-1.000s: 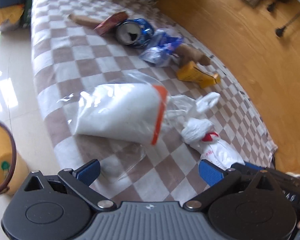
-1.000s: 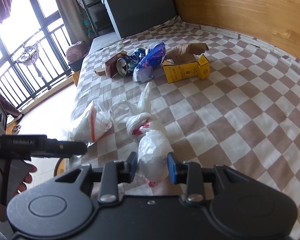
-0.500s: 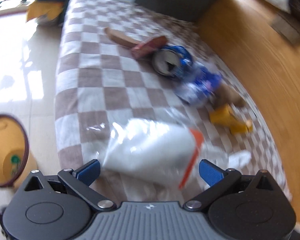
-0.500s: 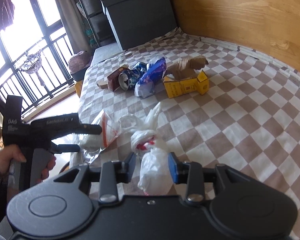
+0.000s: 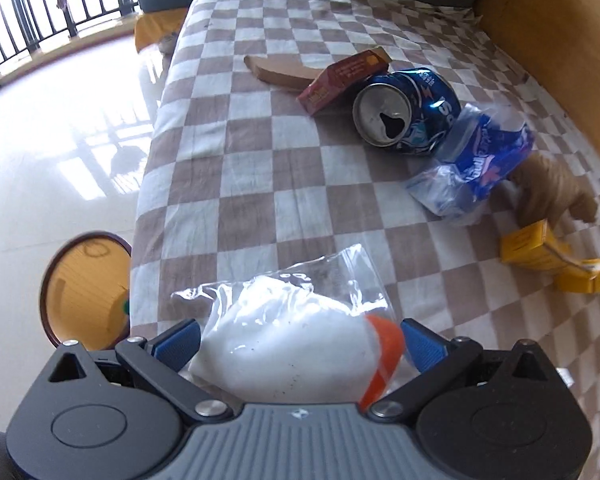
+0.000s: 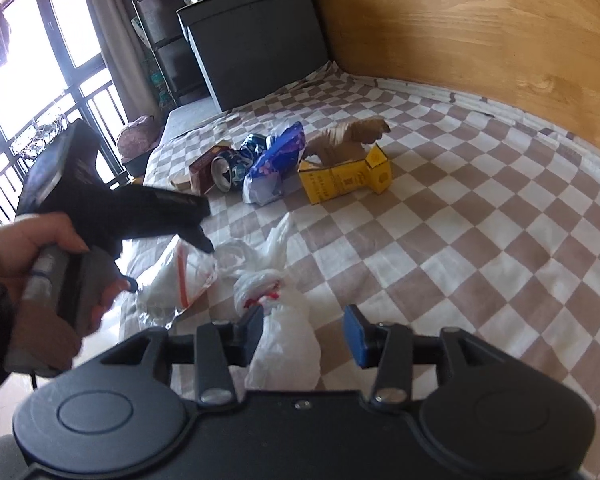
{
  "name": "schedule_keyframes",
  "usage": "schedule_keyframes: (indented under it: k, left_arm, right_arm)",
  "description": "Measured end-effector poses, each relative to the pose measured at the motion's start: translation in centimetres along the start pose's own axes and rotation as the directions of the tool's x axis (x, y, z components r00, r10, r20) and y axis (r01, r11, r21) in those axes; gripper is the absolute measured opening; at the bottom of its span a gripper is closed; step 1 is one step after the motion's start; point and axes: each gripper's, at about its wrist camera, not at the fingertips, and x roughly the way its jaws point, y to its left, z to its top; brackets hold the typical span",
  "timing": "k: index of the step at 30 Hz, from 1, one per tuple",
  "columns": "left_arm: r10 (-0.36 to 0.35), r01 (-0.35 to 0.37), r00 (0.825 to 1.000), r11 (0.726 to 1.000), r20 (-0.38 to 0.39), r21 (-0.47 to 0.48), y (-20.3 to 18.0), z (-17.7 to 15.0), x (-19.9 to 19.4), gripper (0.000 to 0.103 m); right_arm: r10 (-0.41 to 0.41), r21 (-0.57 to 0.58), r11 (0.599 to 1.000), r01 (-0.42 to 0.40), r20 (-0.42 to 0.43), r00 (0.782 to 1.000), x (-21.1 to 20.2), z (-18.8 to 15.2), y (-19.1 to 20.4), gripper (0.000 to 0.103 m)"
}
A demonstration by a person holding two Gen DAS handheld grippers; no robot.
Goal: Collect trash
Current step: 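Lift the white bag with the right tool while the left tool grasps the clear bag, then lift the clear plastic bag with the left tool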
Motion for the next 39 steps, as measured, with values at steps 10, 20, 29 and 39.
schedule_keyframes:
  k: [10,20,29,39]
  left_arm:
    - [-0.183,0.175,0.981,0.978,0.066,0.115,1.8,-1.2,-3.0,0.061]
    - [-0.259,0.222,0.964,0.912,0.062,0.346,3.2,-4.4,-5.7,0.039]
    - [-0.433,0.369,0.890,0.867,0.141,0.334,5.8,-3.5,-10.7,0.006]
    - [-0.547,0.542,0.836,0.837,0.049,0.077,8.1,-4.4,-7.3,0.005]
  right_arm:
    - [0.019,-0.104,0.994,-0.026,-0.063,0.998,3.4,1.2,0.8,0.049]
    - [-0.006,-0.215,0.976,-0.035,-0.185,0.983,5.4,-0.6,2.8,0.038]
    - [-0.022,-0.186,0.982,0.002,-0.104,0.994,3.7,0.1,3.4,0.025]
    - [0.035,-0.097,0.995,-0.037,-0.023,0.999,1.0,1.2,3.5,0.025]
